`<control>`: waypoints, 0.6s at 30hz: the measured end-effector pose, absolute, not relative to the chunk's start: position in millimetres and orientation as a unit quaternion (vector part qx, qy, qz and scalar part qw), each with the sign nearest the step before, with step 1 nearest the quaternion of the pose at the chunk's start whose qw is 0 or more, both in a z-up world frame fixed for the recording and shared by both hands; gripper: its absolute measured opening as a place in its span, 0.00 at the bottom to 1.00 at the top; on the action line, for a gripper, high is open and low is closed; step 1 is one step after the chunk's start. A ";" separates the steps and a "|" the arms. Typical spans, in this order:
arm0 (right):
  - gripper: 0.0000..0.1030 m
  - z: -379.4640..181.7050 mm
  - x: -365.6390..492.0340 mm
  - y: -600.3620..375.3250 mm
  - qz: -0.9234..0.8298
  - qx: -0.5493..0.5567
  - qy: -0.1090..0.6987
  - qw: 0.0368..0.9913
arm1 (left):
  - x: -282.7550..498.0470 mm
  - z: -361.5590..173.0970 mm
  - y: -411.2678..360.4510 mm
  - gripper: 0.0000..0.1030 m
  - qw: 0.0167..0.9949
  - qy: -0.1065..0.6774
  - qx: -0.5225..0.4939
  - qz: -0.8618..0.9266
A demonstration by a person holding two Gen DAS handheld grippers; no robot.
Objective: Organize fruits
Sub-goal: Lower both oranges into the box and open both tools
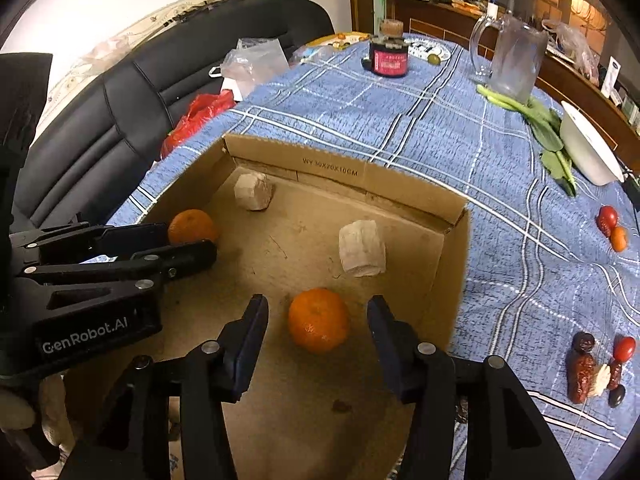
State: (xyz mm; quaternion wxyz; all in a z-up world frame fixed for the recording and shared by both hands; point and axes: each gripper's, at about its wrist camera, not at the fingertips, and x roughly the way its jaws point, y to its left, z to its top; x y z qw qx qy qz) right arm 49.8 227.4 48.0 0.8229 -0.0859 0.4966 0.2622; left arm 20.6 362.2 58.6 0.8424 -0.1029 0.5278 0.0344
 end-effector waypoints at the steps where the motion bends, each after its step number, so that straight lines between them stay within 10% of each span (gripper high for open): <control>1: 0.55 50.2 48.9 225.3 0.262 -0.083 0.495 0.824 | 19.8 61.1 360.8 0.48 0.844 0.526 -0.101 0.035; 18: 0.60 87.4 16.7 135.5 0.227 -0.008 0.471 0.852 | 9.5 100.4 297.7 0.54 0.863 0.499 -0.077 0.004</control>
